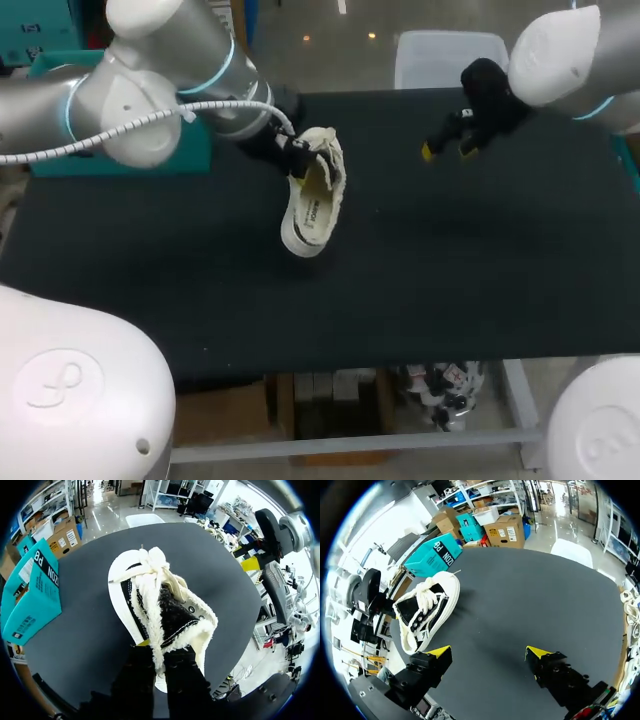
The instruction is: Open the shoe tongue, take the insole out of the shoe, put the insole back into the shoe, and pack the shoe into the shoebox
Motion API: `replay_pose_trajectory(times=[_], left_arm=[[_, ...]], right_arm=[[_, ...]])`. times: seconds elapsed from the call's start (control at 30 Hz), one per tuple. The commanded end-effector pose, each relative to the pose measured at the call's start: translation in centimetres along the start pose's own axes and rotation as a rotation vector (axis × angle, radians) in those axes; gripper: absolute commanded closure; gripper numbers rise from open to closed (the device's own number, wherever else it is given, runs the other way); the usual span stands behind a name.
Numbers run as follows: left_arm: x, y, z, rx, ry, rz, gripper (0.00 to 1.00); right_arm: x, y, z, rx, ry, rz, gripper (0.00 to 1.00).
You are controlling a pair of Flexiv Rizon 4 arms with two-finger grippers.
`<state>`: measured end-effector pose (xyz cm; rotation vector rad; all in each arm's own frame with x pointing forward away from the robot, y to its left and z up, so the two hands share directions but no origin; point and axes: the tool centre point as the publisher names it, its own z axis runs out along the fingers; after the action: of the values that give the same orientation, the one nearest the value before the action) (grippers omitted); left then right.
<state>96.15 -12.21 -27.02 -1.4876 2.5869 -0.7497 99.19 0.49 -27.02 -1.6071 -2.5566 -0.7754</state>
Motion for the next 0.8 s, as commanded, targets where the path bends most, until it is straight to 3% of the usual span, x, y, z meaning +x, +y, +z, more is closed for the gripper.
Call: replay_pose_trajectory(times=[0.03, 0.23, 0.3, 0.37, 0.43, 0.5, 0.8], left_arm=[[-0.9, -0.4, -2.0, -0.017, 0.038, 0.052, 1.00], [-2.3, -0.5, -4.8, -0.051, 0.077, 0.254, 1.00], [-3.0, -0.4, -5.9, -0.125, 0.101, 0.341, 1.00], [-3.7, -0.4, -7.1, -0.122, 0.101, 0.385, 1.00], [-4.7, -0.2, -9.2, -0.203, 0.143, 0.470, 1.00], [-6.1, -0.6, -11.1, -0.213, 0.131, 0.420, 1.00], [-6.1, -0.6, -11.1, -0.213, 0.131, 0.420, 1.00]], right_arm=[[0.7, 0.0, -0.7, 0.996, -0.159, -0.030, 0.00], [0.3, -0.6, -1.1, 1.034, -0.206, -0.047, 0.00], [0.3, -0.6, -1.1, 1.034, -0.206, -0.047, 0.00], [0.3, -0.6, -1.1, 1.034, -0.206, -0.047, 0.00], [0.3, -0.6, -1.1, 1.034, -0.206, -0.047, 0.00], [0.3, -0.6, -1.1, 1.034, -0.206, -0.047, 0.00], [0.3, -0.6, -1.1, 1.034, -0.206, -0.047, 0.00]])
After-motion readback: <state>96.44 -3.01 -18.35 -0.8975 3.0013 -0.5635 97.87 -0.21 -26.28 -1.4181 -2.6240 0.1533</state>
